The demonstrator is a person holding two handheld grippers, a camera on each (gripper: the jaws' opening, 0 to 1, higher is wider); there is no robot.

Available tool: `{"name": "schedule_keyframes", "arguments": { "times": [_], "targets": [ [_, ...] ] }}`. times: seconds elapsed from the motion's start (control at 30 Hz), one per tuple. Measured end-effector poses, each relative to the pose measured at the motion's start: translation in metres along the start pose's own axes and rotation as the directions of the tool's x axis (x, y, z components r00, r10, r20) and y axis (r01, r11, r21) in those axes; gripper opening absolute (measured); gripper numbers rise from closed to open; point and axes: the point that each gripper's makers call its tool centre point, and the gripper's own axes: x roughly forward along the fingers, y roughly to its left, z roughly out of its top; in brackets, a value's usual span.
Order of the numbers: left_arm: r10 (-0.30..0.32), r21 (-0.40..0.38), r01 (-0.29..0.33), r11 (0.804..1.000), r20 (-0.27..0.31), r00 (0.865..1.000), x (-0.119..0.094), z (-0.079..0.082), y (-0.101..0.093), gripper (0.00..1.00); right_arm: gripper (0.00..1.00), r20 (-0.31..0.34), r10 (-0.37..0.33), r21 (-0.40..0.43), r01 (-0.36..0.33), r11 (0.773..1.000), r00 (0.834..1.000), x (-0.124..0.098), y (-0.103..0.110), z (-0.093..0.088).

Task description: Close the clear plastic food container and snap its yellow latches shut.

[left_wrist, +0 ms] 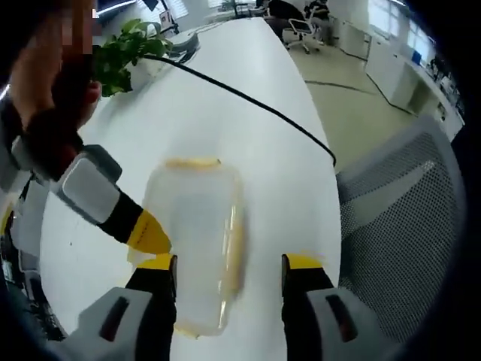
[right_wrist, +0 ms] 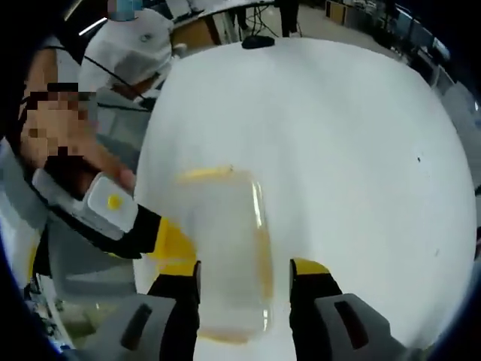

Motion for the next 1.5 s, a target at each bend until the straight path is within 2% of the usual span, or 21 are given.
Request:
{"name": "schedule_keyframes", "arguments": {
  "times": [0.07, 0.13, 0.2, 0.3, 0.5, 0.67, 0.8, 0.97, 1.07, 1.27, 1.5],
  "targets": [
    [0.002, -0.011, -0.002, 1.0, 0.008, 1.0, -0.005, -0.001, 0.004, 0.61, 0.54, 0.023, -0.014, 0.009, 0.014, 1.0, 1.0, -0.004, -0.001, -0.003],
    [0.021, 0.025, -0.022, 0.999, 0.051, 0.999, -0.01, 0.004, 0.011, 0.63, 0.55, 0.034, -0.023, 0.007, 0.023, 1.0, 0.999, -0.006, 0.0, -0.009],
    [0.024, 0.008, -0.025, 1.0, 0.042, 0.999, -0.013, 0.002, 0.017, 0.66, 0.57, 0.037, -0.029, 0.011, 0.028, 1.0, 0.999, -0.007, 0.003, -0.015],
    [0.008, -0.042, -0.005, 0.999, 0.063, 0.998, -0.016, 0.001, 0.022, 0.66, 0.61, 0.04, -0.037, 0.009, 0.036, 0.999, 0.999, -0.007, 0.008, -0.022],
    [-0.013, -0.02, 0.013, 1.0, 0.028, 1.0, -0.013, -0.009, 0.025, 0.71, 0.64, 0.051, -0.043, 0.004, 0.043, 0.999, 0.998, -0.011, 0.019, -0.033],
    [-0.04, -0.03, 0.04, 0.999, 0.029, 0.999, -0.012, -0.01, 0.022, 0.76, 0.69, 0.062, -0.067, -0.013, 0.068, 0.998, 0.996, -0.011, 0.021, -0.035],
    [-0.056, -0.006, 0.056, 0.998, 0.023, 0.998, -0.01, -0.014, 0.023, 0.77, 0.71, 0.073, -0.075, -0.018, 0.077, 0.997, 0.994, -0.009, 0.027, -0.036],
    [-0.08, -0.031, 0.081, 0.996, 0.028, 0.996, -0.01, -0.017, 0.027, 0.81, 0.76, 0.077, -0.093, -0.048, 0.097, 0.994, 0.993, -0.004, 0.031, -0.038],
    [-0.094, -0.043, 0.096, 0.994, 0.029, 0.995, -0.008, -0.019, 0.03, 0.82, 0.74, 0.08, -0.124, -0.078, 0.131, 0.988, 0.989, -0.003, 0.028, -0.04],
    [-0.105, -0.045, 0.106, 0.993, 0.029, 0.994, -0.007, -0.022, 0.039, 0.82, 0.76, 0.048, -0.121, -0.096, 0.125, 0.987, 0.992, 0.002, 0.036, -0.05],
    [-0.122, -0.039, 0.122, 0.992, 0.007, 0.993, 0.001, -0.028, 0.044, 0.81, 0.78, 0.036, -0.146, -0.113, 0.149, 0.982, 0.989, 0.006, 0.035, -0.057]
  ]
}}
